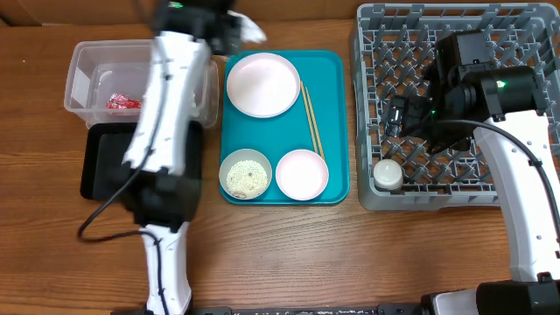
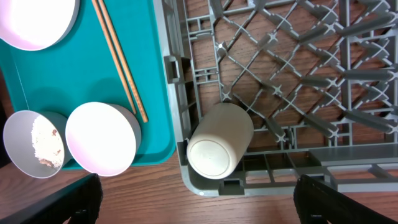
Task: Sort waste into correct bins and load items into the dishwasher
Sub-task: 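Drop the tissue into the clear bin with the left gripper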
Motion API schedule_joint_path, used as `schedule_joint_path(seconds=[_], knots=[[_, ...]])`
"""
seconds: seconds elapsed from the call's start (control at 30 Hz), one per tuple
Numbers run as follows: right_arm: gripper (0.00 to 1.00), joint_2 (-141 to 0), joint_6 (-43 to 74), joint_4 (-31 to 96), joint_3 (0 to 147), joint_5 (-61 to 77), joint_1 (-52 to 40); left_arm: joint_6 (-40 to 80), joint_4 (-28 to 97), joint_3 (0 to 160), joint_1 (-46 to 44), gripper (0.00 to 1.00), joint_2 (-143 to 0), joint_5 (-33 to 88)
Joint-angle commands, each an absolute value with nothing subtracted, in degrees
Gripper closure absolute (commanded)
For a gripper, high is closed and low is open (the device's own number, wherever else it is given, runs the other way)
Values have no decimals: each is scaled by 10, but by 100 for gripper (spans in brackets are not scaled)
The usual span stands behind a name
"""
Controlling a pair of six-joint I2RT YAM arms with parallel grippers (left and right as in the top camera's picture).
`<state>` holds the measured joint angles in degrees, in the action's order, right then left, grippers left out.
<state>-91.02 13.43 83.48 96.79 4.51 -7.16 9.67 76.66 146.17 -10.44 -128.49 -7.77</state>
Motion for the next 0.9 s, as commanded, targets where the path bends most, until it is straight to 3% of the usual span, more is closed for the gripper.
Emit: schedule_joint_path(seconds=[0.0,0.23,0.3,0.33,0.4,0.5,0.53,0.63,0.87], knots=[[0,-907,130,832,975,46,-70,200,806,1463,-56,96,-1298,-111],[0,-907,130,829,975,46,-70,262,832,1463,6,95,-1360,-104],[0,-907,130,830,975,46,-70,261,832,1463,12,88,-1380,-94],[0,-907,130,830,975,46,-70,261,832,1463,13,80,-1388,-91],[0,-907,130,830,975,46,-70,257,833,1463,14,38,-1396,-88],[0,-907,130,830,975,46,-70,225,826,1465,14,12,-1395,-79],[0,-907,130,830,975,46,-70,209,826,1470,14,8,-1392,-70],[0,-907,130,829,975,46,-70,189,843,1491,14,2,-1375,-46],[0,-907,130,827,975,46,-70,188,935,1544,6,6,-1295,-4]])
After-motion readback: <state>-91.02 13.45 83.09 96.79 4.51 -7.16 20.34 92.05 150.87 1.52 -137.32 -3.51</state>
